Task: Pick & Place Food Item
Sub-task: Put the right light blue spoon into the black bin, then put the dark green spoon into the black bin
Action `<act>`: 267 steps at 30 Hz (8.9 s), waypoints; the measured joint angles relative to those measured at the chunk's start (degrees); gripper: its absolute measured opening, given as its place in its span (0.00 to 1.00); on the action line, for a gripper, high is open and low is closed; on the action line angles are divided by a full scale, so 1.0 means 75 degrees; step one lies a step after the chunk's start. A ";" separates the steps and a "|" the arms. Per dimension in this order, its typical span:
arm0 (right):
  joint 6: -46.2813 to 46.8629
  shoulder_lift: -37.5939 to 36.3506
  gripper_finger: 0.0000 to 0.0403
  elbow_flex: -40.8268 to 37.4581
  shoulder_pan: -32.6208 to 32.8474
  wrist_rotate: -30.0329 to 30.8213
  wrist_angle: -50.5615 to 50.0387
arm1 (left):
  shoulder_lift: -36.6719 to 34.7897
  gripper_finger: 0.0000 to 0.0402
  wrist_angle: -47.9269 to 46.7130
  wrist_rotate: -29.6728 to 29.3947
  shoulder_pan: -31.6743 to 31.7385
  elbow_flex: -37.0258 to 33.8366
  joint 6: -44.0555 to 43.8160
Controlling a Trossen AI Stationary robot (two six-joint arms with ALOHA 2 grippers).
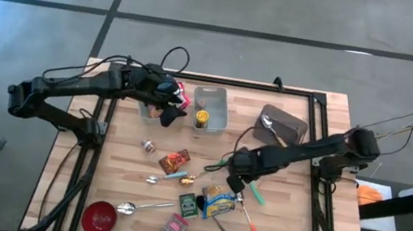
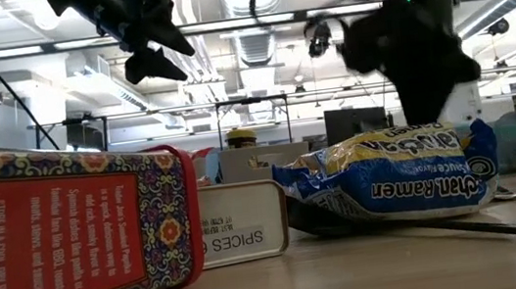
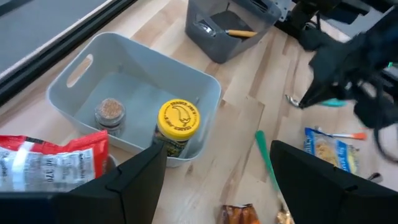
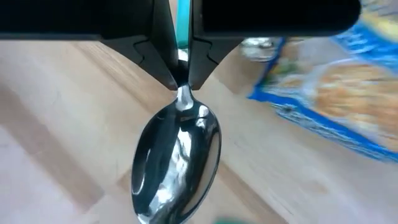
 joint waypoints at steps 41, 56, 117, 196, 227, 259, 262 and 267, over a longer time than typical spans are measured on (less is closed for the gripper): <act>-0.6310 -0.1611 0.02 -0.1232 -0.5245 0.1287 -0.0768 | -0.0050 0.73 0.0910 0.0942 -0.0650 0.0017 -0.1057; -0.6045 -0.1116 0.02 -0.1986 -0.5321 0.1168 0.0207 | -0.0050 0.73 0.0910 0.0942 -0.0650 0.0017 -0.1061; -0.6921 -0.0920 0.48 0.0885 -0.4731 -0.0397 -0.2300 | -0.0178 0.73 -0.0151 0.1013 -0.0667 0.0000 -0.1203; -0.7900 0.2865 0.02 0.3072 -0.0589 -0.1240 0.1070 | -0.2302 0.73 0.0090 0.0570 -0.1766 -0.1670 -0.1569; -0.3232 -0.2779 0.02 0.1205 -0.1717 0.2466 -0.3159 | -0.2226 0.73 -0.0043 0.0333 -0.1743 -0.1673 -0.3254; -0.7574 -0.2861 0.02 -0.2269 -0.5942 -0.1199 -0.0104 | -0.2229 0.73 -0.0043 0.0213 -0.1737 -0.1673 -0.2822; -0.7572 -0.2538 0.02 -0.2272 -0.5942 -0.1196 0.0117 | -0.2229 0.73 -0.0045 0.0213 -0.1737 -0.1673 -0.2821; -0.7572 -0.2058 0.02 -0.2293 -0.5941 -0.1195 0.0131 | -0.2229 0.73 -0.0073 0.0213 -0.1737 -0.1673 -0.2823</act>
